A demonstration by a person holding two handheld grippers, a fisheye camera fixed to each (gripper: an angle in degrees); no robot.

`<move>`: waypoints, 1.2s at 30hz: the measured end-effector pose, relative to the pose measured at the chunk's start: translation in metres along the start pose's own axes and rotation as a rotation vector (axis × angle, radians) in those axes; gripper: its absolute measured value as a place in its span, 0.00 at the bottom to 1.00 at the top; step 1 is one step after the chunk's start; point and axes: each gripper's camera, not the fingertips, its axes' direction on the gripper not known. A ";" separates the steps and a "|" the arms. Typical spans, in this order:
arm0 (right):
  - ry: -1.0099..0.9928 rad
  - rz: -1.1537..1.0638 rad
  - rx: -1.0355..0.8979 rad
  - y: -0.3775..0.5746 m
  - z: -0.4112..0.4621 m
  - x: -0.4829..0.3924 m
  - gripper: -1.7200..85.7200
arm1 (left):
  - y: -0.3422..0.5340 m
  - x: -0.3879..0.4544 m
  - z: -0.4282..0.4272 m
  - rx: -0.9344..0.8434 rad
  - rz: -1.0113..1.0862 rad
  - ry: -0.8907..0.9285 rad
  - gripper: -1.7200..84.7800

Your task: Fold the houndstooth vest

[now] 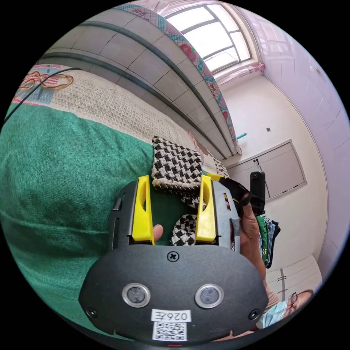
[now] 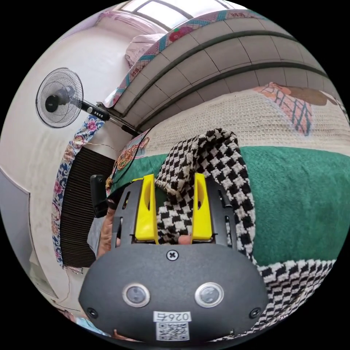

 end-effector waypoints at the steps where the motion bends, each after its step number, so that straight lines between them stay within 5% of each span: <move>1: -0.014 0.023 -0.012 -0.003 0.015 0.007 0.13 | 0.000 -0.005 0.006 0.002 -0.002 0.003 0.19; 4: -0.072 0.032 -0.053 -0.003 0.046 0.021 0.06 | -0.001 -0.014 0.024 -0.063 -0.001 0.031 0.08; 11: -0.303 -0.022 0.194 0.018 -0.028 0.035 0.05 | 0.004 0.029 -0.005 0.121 0.087 0.390 0.07; 13: -0.498 -0.058 0.261 0.035 -0.075 0.031 0.05 | 0.010 0.093 -0.025 0.161 0.221 0.474 0.07; 22: -0.552 -0.259 0.351 0.216 -0.223 -0.012 0.05 | 0.143 0.309 -0.044 0.040 0.599 0.482 0.07; 31: -0.572 -0.033 0.048 0.395 -0.132 0.030 0.05 | 0.367 0.263 0.001 -0.144 0.402 0.242 0.07; 36: -0.524 0.064 -0.058 0.443 -0.090 0.040 0.06 | 0.407 0.225 0.029 -0.284 0.247 0.287 0.09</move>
